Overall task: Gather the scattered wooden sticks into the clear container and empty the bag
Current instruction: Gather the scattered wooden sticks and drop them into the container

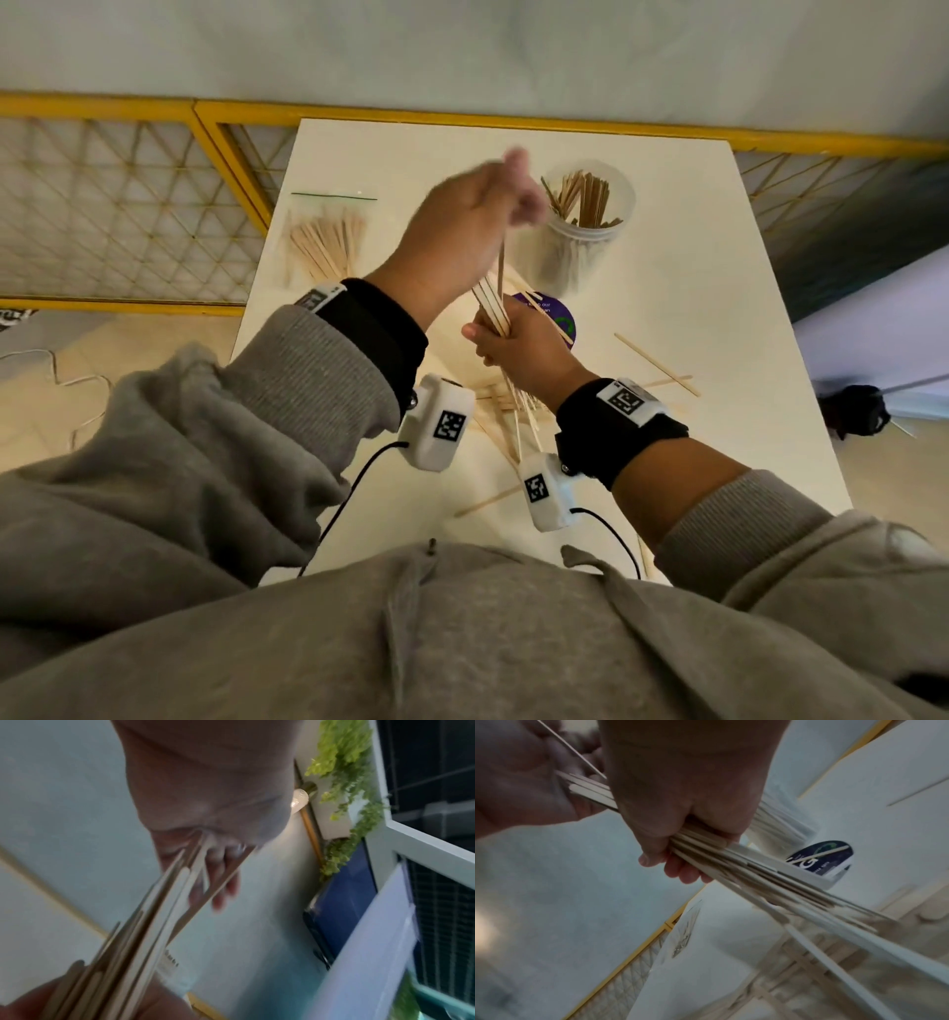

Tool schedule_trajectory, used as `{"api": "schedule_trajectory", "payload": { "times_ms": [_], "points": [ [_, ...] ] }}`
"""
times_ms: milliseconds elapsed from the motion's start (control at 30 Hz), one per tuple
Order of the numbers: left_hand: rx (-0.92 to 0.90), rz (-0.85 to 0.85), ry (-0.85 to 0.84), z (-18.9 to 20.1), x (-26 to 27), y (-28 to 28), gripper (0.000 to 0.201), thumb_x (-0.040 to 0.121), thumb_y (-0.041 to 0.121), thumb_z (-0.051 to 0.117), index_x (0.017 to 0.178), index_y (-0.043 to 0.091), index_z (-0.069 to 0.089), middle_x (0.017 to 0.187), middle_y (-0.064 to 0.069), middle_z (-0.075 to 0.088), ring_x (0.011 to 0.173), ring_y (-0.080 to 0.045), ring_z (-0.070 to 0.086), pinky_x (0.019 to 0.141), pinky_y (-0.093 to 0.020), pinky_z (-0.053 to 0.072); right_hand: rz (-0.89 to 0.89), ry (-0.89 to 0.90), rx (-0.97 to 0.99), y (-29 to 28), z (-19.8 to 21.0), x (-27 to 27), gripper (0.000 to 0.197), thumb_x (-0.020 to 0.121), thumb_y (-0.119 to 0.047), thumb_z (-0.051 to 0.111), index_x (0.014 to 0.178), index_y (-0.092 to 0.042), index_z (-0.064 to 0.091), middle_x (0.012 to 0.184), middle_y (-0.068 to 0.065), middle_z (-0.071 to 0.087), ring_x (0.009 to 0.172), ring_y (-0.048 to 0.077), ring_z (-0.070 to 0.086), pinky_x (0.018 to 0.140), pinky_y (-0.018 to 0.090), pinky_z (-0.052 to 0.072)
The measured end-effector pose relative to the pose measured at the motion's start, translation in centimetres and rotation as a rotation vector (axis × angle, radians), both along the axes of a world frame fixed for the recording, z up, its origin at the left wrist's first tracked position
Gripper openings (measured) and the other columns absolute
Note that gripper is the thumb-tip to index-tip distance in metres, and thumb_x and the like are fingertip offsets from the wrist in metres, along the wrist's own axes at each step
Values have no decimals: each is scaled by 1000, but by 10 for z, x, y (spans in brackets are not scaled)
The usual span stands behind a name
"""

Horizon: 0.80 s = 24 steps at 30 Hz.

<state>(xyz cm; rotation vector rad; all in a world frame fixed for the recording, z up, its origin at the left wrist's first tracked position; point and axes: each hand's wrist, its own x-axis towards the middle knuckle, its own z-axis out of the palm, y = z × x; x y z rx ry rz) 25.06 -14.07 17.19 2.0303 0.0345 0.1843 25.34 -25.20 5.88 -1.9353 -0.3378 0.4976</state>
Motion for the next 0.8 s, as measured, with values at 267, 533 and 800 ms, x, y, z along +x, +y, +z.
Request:
{"api": "schedule_trajectory", "payload": {
  "times_ms": [267, 533, 800],
  "points": [
    [110, -4, -67, -13, -6, 0, 42, 95, 48, 35, 102, 19, 65, 98, 6, 70, 95, -10, 63, 90, -32, 48, 17, -89, -75, 2, 15, 3, 20, 91, -26, 62, 89, -7, 56, 72, 6, 62, 65, 21, 61, 68, 40, 52],
    [-166, 102, -99, -29, -10, 6, 54, 90, 35, 58, 136, 18, 35, 124, 1, 56, 115, -11, 55, 95, -18, 42, -221, -74, 60, -6, 36, 10, 16, 92, -22, 61, 86, -11, 52, 60, -1, 57, 51, 9, 55, 55, 31, 49],
    [-58, -238, 389, -84, -32, -18, 66, 72, 26, 80, 125, 20, 42, 108, 7, 61, 96, -6, 60, 85, -24, 45, -428, 84, 568, -11, 80, 12, 17, 97, -20, 53, 101, -4, 53, 77, 17, 70, 69, 28, 70, 72, 42, 59]
  ]
}}
